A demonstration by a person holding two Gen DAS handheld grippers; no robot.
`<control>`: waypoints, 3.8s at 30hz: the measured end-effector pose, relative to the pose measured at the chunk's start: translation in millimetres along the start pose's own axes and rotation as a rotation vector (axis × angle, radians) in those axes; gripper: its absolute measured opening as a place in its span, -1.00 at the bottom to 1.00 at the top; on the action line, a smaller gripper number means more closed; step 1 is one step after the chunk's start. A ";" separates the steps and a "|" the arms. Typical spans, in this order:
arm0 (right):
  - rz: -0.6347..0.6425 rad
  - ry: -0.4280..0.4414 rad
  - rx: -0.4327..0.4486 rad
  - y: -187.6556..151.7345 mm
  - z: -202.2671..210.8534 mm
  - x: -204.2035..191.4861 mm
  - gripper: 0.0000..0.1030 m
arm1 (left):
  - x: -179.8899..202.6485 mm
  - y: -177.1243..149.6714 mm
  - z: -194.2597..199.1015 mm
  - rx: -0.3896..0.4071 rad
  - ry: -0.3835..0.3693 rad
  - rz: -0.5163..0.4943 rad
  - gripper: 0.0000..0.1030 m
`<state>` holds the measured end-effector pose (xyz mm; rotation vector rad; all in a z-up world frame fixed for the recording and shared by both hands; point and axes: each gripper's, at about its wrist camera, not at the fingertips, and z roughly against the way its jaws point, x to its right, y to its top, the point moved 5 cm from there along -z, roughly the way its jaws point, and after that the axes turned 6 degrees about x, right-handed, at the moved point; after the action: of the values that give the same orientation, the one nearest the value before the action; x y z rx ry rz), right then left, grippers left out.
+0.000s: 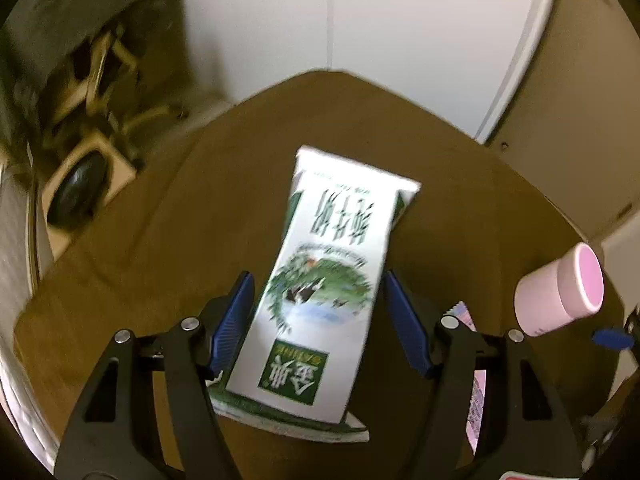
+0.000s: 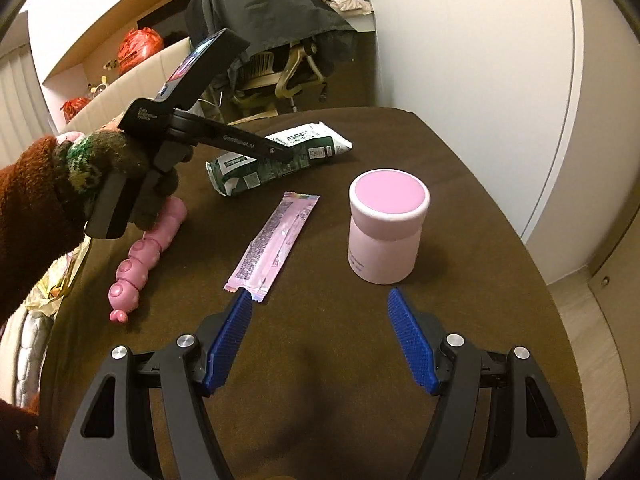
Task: Collect trash
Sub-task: 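Grasp the green-white milk carton with the left gripper while the right grasps the pink wrapper, then carry the milk carton and pink wrapper over the yellow bag, then open both grippers to drop the carton and pink wrapper inside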
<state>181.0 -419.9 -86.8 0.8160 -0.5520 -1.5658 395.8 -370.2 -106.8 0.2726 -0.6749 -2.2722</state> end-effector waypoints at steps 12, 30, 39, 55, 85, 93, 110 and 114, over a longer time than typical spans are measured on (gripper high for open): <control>-0.013 0.055 -0.024 9.7 -25.2 -23.8 0.19 | -29.7 -32.3 78.7 0.137 -0.005 0.209 0.00; 0.126 -0.004 -0.134 20.2 -78.5 -58.3 -0.65 | -23.1 -134.7 189.9 0.240 0.130 0.339 0.00; 0.153 0.029 -0.054 36.0 -36.9 -77.7 -0.72 | -18.6 -153.9 205.9 0.275 0.135 0.367 0.00; 0.290 0.330 0.078 81.5 10.4 -229.3 -0.72 | -107.8 -253.7 305.0 0.387 0.352 0.606 0.00; 0.403 0.480 -0.238 12.0 -124.0 -367.5 -0.72 | -210.7 -356.6 248.0 0.298 0.306 0.839 0.00; 0.392 0.495 -0.223 12.0 -123.6 -360.3 -0.71 | -207.6 -360.3 253.5 0.301 0.253 0.831 0.01; 0.347 0.464 -0.118 17.0 -72.5 -349.1 -0.34 | -204.1 -367.3 322.1 0.404 0.354 0.879 0.22; 0.336 0.430 -0.049 17.5 -28.9 -331.9 -0.17 | -174.3 -370.4 340.9 0.403 0.440 0.837 0.22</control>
<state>223.4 -94.0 -29.2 0.9359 -0.3139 -1.0526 167.3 103.7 -23.2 0.5425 -0.8088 -1.2202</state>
